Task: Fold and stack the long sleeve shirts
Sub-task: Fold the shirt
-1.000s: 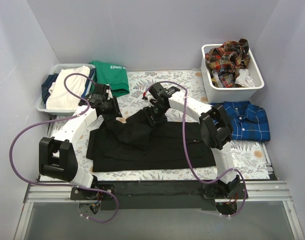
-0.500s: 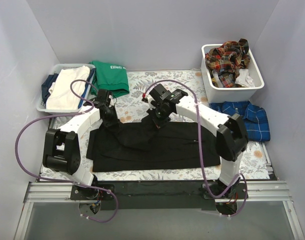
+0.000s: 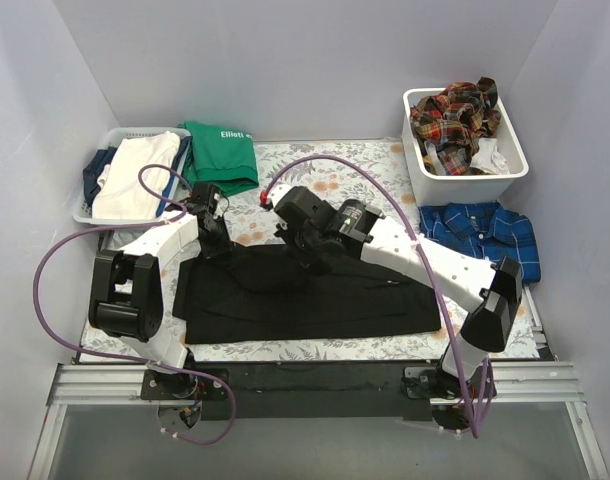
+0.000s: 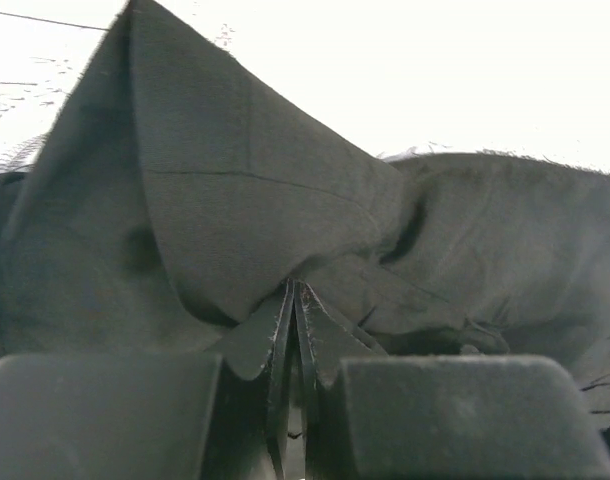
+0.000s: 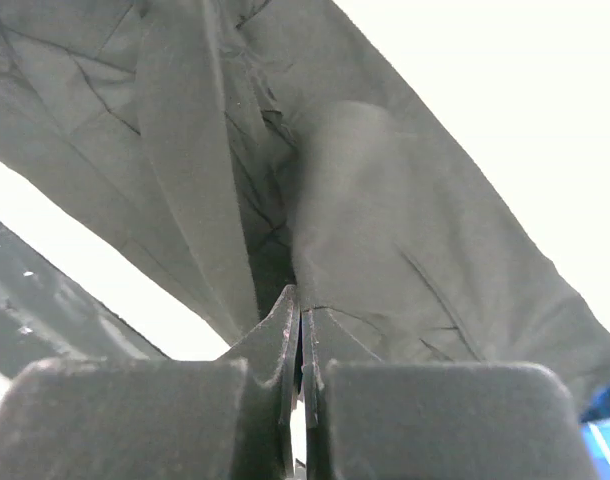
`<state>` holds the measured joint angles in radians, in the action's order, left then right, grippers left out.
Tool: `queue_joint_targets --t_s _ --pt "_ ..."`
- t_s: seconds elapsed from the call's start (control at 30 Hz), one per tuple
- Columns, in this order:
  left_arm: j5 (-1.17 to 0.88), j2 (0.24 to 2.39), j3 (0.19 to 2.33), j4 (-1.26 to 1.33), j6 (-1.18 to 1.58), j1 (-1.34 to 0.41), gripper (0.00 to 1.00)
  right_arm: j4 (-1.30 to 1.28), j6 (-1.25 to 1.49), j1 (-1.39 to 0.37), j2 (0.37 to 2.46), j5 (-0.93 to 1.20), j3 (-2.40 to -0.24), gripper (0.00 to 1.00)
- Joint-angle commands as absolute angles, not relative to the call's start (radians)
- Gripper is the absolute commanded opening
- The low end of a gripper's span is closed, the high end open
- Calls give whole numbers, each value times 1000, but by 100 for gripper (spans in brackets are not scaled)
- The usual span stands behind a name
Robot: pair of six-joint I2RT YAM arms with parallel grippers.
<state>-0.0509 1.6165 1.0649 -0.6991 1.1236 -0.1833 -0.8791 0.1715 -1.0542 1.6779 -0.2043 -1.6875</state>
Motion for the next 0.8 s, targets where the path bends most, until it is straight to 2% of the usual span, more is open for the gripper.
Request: queue_joint_targets --t_s 0.0,0.27,0.5,0.77 --pt "-12 1627 1065 -704 1118 -169 2 -881 183 -1162 1580 -509 -1683 1" --pt "67 1643 1089 -752 1150 -130 0 -775 235 -1192 1416 -693 -1560 1" --pt "78 1637 1104 -758 1151 -123 0 -698 152 -1190 1358 -514 -1485 1" --pt "109 1638 1129 -779 1172 -87 1 -698 97 -1193 1440 -460 -1561 1"
